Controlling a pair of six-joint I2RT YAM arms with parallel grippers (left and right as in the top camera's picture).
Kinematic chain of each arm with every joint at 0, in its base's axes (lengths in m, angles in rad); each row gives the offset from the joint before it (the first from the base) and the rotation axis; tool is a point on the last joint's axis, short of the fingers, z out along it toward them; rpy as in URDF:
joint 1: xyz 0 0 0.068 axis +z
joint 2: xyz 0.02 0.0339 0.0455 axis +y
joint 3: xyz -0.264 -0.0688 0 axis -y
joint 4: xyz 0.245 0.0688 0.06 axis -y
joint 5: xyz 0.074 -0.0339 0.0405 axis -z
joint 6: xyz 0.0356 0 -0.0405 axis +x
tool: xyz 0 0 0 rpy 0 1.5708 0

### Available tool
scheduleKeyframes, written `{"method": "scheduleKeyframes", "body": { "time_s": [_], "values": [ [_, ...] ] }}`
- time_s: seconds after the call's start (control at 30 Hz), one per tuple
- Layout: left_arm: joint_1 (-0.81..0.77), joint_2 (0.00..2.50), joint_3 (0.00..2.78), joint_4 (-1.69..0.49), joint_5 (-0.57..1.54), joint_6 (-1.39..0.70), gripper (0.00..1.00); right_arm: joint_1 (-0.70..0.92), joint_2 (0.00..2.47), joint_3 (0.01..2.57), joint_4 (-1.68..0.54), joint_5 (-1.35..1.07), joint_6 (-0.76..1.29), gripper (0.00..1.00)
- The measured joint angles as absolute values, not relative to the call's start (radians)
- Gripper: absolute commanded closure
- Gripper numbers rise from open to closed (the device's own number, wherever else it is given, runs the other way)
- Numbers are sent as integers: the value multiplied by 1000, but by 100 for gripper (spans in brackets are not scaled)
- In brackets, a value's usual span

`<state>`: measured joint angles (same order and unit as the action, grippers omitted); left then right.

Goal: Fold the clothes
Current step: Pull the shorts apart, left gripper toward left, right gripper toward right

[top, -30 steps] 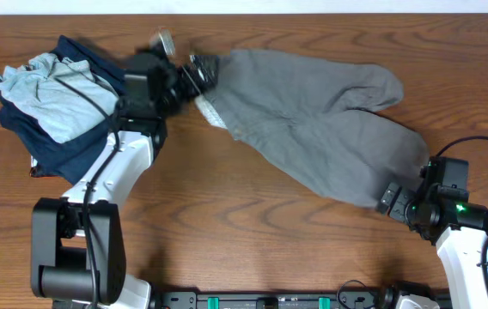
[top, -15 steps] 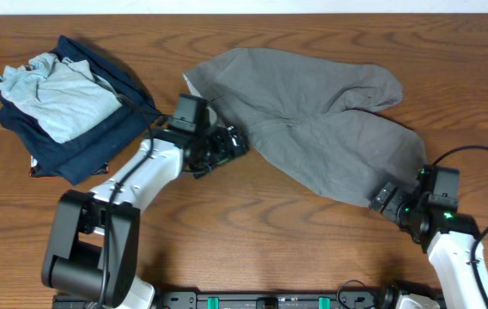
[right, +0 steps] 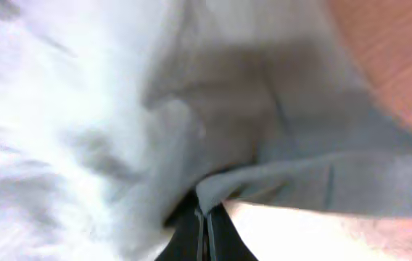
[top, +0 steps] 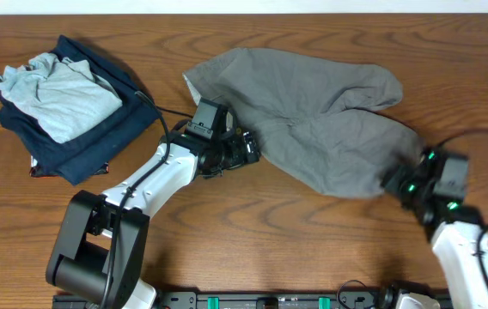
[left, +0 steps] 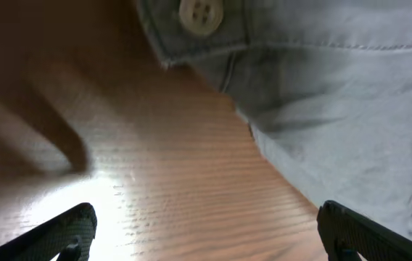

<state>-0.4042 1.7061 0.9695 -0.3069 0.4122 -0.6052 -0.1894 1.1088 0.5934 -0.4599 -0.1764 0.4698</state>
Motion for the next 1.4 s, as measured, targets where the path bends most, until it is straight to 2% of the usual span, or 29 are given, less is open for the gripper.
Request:
{"method": "scheduleKeyframes", "body": {
  "time_s": [0.2, 0.3, 0.87, 1.3, 1.33, 1.4],
  "values": [
    [-404, 1706, 969, -224, 411, -605, 2, -189, 1061, 951, -714, -191, 378, 99],
    [-404, 1706, 969, -175, 411, -604, 2, -189, 1053, 1040, -780, -188, 345, 99],
    [-404, 1779, 968, -76, 384, -607, 2, -189, 1059, 1226, -801, -106, 217, 99],
    [-448, 1915, 963, 251, 360, -628, 1, -189, 1059, 1231, -874, -66, 200, 99],
    [-454, 1925, 963, 279, 360, -628, 12, -189, 1059, 1231, -877, -65, 199, 99],
    [-461, 1941, 964, 315, 360, -637, 51, -189, 1059, 1231, -879, -63, 193, 99]
  ]
}}
